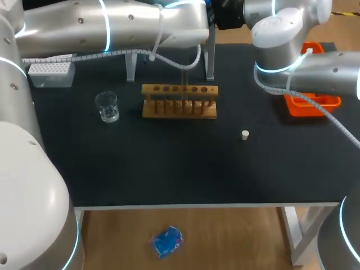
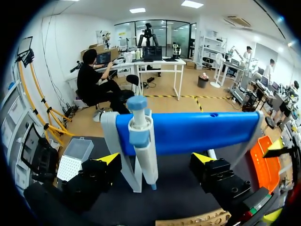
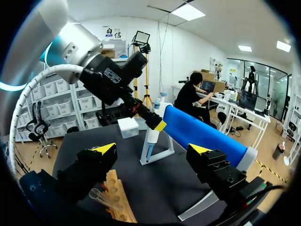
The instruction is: Invert the test tube, pick up the pipette, mount the tip to pipette, aspirate from beaker and dispense into the tube, eject the tip, return the pipette, and cap with the stopper.
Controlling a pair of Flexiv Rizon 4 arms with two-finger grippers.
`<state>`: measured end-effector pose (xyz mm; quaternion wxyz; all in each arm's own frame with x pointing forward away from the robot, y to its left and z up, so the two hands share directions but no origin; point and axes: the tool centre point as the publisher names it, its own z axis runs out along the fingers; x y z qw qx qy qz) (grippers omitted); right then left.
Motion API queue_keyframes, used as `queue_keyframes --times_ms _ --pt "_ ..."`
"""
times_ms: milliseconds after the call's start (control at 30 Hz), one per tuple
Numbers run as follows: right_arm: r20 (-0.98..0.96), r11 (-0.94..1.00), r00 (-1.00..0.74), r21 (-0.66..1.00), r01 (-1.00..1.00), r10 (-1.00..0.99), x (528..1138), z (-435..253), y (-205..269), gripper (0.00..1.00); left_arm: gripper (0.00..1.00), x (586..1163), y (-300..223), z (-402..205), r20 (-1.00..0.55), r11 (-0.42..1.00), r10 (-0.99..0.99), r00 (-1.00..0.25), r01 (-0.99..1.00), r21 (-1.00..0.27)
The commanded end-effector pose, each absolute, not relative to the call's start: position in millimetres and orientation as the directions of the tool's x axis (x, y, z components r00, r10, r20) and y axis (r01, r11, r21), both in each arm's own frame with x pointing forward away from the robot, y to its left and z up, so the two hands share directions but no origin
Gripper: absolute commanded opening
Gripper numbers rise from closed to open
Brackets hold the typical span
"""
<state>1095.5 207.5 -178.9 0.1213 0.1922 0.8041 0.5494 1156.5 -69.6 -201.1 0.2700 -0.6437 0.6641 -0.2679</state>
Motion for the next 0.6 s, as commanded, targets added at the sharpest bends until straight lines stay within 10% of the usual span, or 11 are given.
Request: queue_keyframes --times_ms 33,600 --pt "0.018 0.324 -0.898 0.929 0.177 0.440 1095.9 -178.4 206.5 1.00 1.00 1127.9 -65.1 -198.7 0.004 0.038 -0.998 -0.059 -0.695 -0.718" --pt "0.006 0.342 -0.947 0.932 0.122 0.320 1070.7 -165.6 193.8 1.00 1.00 1064.6 -67.5 -173.3 0.009 0.262 -0.893 -0.449 -0.536 -0.803"
